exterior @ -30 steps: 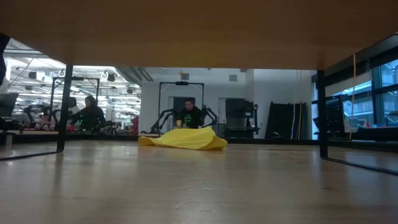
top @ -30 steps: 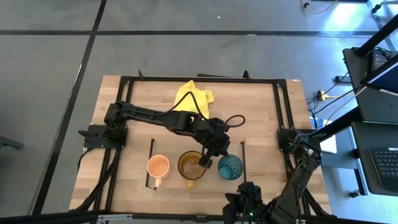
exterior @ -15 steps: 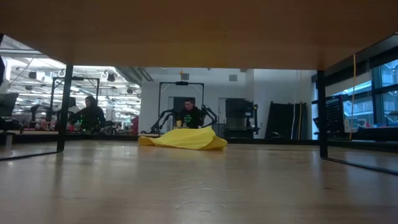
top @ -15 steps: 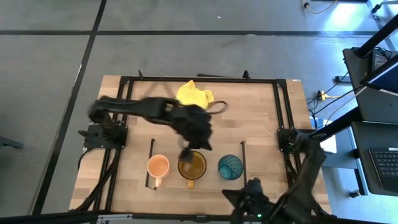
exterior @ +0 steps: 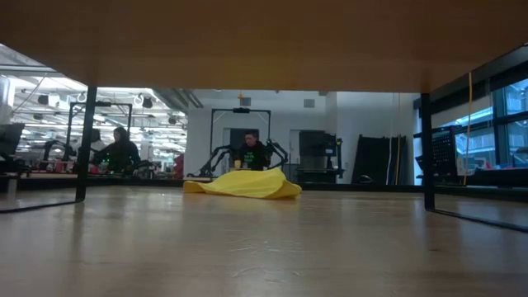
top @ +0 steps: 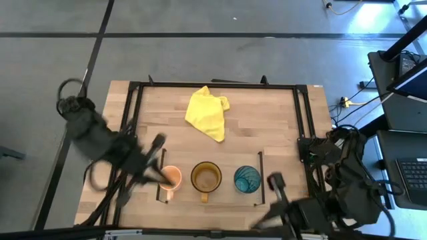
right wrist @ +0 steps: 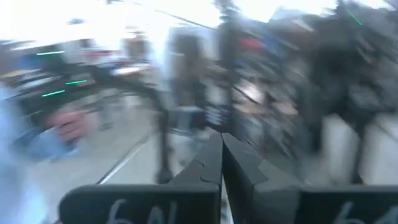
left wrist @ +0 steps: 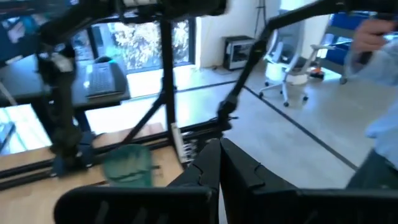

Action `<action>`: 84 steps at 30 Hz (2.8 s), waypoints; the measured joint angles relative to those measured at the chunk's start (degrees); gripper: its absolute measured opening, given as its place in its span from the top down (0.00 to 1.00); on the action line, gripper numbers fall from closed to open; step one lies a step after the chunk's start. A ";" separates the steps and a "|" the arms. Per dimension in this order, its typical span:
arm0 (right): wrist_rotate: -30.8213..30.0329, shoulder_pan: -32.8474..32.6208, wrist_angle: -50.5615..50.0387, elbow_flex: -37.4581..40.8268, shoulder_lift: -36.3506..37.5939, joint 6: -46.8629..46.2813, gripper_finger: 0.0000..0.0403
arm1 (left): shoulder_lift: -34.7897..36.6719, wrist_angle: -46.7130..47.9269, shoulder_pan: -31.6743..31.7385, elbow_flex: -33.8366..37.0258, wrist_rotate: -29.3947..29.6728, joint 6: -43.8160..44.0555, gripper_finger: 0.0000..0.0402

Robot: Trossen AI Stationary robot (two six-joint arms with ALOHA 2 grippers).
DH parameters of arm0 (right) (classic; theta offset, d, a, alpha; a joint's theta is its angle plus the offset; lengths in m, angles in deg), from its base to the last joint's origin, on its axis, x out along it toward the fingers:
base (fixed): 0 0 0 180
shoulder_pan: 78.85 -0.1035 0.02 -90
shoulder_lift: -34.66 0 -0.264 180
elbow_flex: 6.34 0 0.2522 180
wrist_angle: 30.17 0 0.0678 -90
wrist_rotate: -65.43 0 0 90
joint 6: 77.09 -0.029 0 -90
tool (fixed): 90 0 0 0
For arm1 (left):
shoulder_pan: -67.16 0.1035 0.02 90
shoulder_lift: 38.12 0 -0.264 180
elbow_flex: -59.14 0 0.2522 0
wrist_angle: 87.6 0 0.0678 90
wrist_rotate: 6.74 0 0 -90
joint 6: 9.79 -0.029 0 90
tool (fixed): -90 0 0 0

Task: Stack small to large cups/mugs on shelf
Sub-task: Return to Home Position

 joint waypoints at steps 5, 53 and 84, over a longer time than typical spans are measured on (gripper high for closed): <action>3.99 -0.42 -3.25 0.05 -0.10 3.11 0.97 | 1.19 -5.99 -13.91 6.31 12.50 4.13 1.00; 57.39 44.11 -28.82 0.48 7.92 1.92 0.97 | 7.35 -9.31 57.74 20.76 -63.75 -20.44 0.97; 79.20 71.99 26.06 65.68 38.25 4.31 0.97 | 10.14 -77.07 60.32 54.66 -44.23 4.95 0.95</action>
